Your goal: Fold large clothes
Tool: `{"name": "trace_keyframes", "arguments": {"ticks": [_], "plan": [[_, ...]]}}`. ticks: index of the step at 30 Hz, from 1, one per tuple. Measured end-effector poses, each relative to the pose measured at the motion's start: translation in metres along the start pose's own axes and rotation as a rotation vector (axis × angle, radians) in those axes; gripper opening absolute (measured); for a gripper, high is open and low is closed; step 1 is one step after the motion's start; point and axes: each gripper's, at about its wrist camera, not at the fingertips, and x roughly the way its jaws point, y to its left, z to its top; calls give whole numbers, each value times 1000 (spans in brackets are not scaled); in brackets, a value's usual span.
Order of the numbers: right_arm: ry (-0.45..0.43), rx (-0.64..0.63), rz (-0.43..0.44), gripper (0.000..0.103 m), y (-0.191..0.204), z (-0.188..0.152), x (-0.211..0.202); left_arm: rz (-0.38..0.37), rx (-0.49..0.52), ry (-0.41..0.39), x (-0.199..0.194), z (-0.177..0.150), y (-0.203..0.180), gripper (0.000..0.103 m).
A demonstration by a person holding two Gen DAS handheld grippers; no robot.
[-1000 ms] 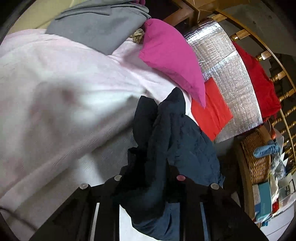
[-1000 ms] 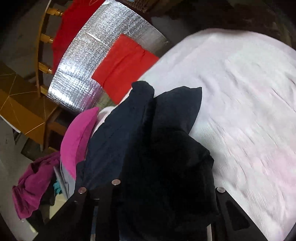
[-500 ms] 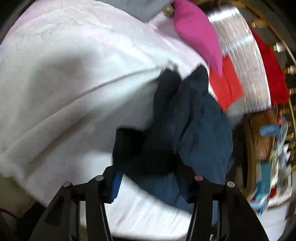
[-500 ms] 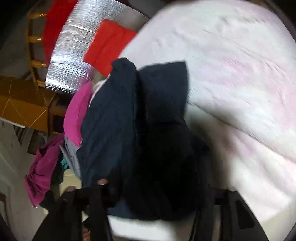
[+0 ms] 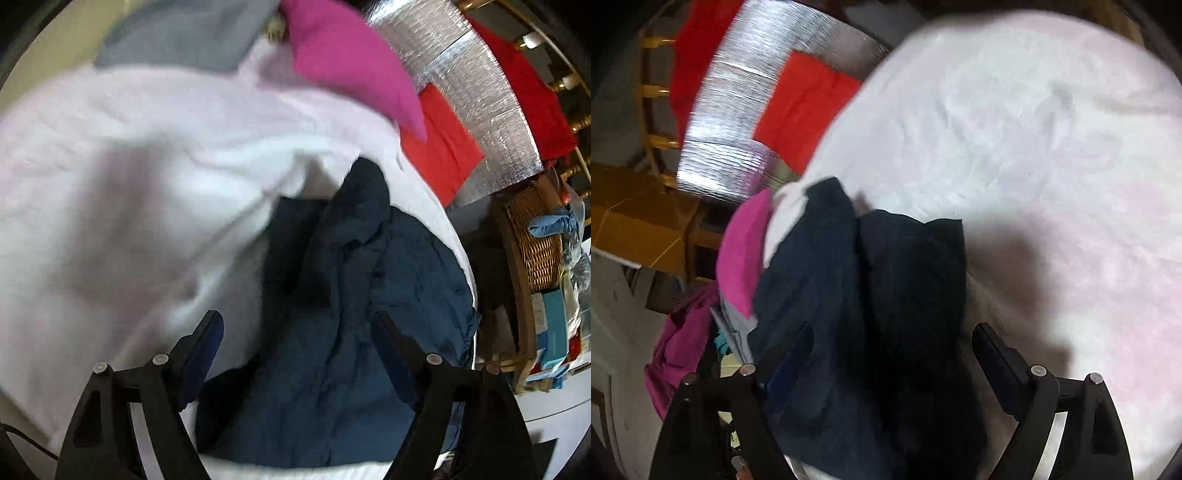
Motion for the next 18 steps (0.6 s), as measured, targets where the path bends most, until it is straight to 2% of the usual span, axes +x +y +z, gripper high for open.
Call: {"name": "trace_keyframes", "arguments": {"ticks": [2, 4, 5, 7, 8, 9, 10, 11, 12, 13, 15, 18], "plan": [[16, 6, 14, 90, 4, 2, 20, -9, -65, 77, 34, 2, 5, 82], [11, -33, 9, 94, 16, 1, 29, -56, -104, 97, 50, -1, 7, 82], [23, -67, -2, 94, 21, 1, 33, -59, -106, 97, 54, -3, 6, 82], [38, -119, -37, 92, 29, -2, 42, -40, -67, 45, 54, -2, -6, 82], [27, -153, -54, 88, 34, -5, 47, -32, -39, 35, 55, -2, -13, 81], [23, -178, -75, 73, 38, -6, 51, -10, -8, 25, 58, -1, -21, 81], [18, -196, -89, 62, 42, -5, 54, 13, 11, 3, 61, 0, -28, 80], [-6, -210, -94, 58, 46, -2, 55, 38, 20, -21, 64, 1, -32, 74], [-30, -222, -92, 50, 49, 1, 54, 56, 16, -41, 67, 4, -34, 68], [-60, -237, -91, 44, 55, 3, 55, 47, -1, -53, 70, 8, -33, 66], [-125, -262, -84, 39, 66, 8, 54, 9, -30, -84, 71, 22, -33, 56], [-229, -264, -6, 38, 77, 16, 52, 23, 13, -141, 74, 41, -45, 54]]}}
